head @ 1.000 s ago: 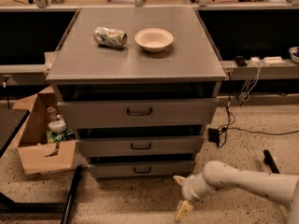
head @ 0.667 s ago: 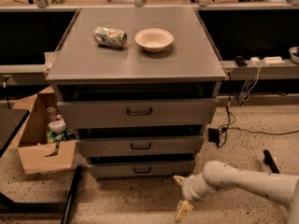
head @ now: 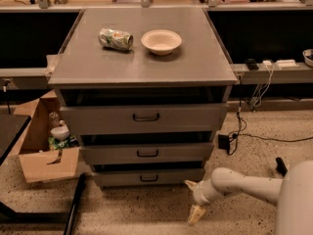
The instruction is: Open bottom drawer
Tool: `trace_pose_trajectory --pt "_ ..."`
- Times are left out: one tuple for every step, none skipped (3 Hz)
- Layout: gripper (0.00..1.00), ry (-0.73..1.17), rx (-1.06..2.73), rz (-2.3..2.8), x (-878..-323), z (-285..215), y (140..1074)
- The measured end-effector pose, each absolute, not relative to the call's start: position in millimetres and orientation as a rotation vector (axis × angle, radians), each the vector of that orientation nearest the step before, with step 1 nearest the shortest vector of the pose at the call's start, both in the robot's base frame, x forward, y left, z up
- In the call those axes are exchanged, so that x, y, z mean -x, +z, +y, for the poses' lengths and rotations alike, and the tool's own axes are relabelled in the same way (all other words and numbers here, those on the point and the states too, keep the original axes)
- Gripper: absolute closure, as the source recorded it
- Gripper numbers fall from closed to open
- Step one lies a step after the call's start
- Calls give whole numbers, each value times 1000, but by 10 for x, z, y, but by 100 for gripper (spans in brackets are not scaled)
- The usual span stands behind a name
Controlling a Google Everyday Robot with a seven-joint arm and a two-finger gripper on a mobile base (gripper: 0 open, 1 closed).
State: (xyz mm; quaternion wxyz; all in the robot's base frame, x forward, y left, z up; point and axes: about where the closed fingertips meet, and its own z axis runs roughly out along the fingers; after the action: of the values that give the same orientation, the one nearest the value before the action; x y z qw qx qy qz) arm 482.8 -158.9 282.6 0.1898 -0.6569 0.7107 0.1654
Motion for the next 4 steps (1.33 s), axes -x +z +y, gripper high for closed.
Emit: trace_pose_trajectory --pt "0 422 1912 1926 -5202 -1722 2541" --pt "0 401 1950 1867 -5549 -1744 2335" --pt "0 373 1953 1826 -5851 -1727 2224" --pt "0 349 1958 1821 -6076 -1690 2078"
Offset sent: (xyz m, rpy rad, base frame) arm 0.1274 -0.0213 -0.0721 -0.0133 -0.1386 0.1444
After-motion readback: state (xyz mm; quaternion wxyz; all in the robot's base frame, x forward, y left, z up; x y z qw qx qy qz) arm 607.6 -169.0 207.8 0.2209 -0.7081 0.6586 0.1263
